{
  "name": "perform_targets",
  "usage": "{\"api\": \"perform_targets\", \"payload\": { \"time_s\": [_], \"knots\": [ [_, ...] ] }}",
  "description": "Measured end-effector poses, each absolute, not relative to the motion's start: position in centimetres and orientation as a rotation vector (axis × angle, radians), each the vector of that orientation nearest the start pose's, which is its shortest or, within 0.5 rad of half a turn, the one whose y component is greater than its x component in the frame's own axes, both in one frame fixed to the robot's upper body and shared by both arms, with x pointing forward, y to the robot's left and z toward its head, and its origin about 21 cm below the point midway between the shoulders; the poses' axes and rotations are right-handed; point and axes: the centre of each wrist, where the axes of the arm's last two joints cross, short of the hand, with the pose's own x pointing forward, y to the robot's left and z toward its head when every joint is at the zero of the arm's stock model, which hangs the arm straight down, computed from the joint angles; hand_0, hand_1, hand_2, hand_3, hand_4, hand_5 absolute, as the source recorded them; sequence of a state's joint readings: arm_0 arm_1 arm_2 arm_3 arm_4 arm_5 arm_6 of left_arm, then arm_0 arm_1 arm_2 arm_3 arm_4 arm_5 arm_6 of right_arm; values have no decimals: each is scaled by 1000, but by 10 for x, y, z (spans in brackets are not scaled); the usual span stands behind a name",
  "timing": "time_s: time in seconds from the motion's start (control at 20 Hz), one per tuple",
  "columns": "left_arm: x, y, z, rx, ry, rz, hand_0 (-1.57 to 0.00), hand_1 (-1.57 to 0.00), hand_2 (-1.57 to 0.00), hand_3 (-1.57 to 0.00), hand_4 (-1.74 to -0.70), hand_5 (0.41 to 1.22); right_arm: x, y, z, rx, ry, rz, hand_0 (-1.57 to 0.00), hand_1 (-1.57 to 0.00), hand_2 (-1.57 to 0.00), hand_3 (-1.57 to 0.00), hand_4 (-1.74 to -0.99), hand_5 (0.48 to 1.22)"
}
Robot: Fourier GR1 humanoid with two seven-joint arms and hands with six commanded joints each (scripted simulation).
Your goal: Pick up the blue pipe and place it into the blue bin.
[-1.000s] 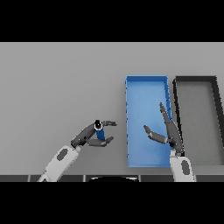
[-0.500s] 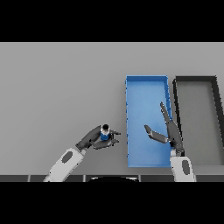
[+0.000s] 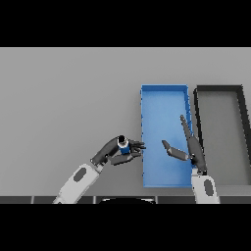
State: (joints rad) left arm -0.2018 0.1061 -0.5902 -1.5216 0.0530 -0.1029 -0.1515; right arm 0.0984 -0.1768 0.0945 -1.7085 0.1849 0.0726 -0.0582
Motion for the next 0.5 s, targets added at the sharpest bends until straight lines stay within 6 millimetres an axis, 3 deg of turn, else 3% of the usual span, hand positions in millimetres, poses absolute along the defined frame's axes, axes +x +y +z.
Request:
{"api": "perform_targets", "payload": {
  "time_s": [0.25,0.5],
  "knots": [
    [250,93,39,-584,-1723,-722,-1566,-1567,-1567,-1566,-1473,1219,220,-253,13,-167,-1631,406,1,1,1,1,-1123,571],
    [249,92,44,-601,-1703,-753,-1569,-1570,-1570,-1570,-1473,1220,242,-256,21,-155,-1624,453,1,1,1,1,-1121,578]
  ]
}}
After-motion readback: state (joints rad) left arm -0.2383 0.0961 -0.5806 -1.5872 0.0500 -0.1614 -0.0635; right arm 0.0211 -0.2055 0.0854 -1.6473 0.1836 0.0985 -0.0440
